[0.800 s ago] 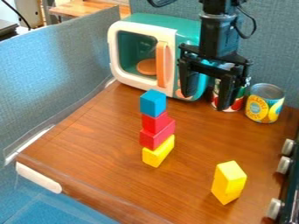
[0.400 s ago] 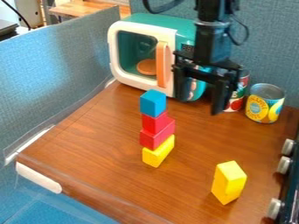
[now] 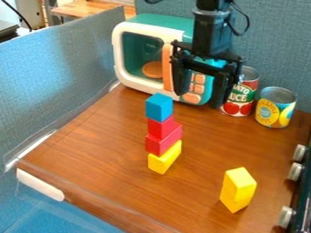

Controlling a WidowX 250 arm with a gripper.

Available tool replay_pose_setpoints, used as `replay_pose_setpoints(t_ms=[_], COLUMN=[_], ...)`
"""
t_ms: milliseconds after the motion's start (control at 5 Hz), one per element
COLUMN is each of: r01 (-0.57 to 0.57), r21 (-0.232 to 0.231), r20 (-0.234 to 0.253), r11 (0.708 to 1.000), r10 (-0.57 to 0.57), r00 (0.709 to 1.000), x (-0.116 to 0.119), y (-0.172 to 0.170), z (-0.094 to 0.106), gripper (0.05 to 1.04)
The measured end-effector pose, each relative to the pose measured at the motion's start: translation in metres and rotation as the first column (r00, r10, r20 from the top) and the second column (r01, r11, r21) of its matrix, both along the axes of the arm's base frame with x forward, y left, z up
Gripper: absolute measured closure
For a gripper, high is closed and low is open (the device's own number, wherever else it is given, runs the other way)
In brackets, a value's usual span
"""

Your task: Move the blue cube on top of yellow cube

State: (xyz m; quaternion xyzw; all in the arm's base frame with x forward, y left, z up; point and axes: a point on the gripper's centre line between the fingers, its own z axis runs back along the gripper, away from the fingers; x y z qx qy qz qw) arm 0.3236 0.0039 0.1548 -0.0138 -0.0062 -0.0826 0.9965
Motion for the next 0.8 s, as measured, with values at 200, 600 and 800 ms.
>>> replay_pose_setpoints(t_ms=[200, 600, 800], r01=[-0.039, -0.147, -0.189], r21=[0.046, 0.009, 0.012], r20=[0.030, -0.007, -0.072], r11=[0.998, 0.989, 0.982], r10=[0.037, 0.148, 0.190], r00=[0.999, 0.989, 0.979], x=[-0.011, -0.024, -0.027], y=[0.010, 0.055, 0.071], z=[0.018, 0.013, -0.004], gripper=[0.083, 0.083, 0.083])
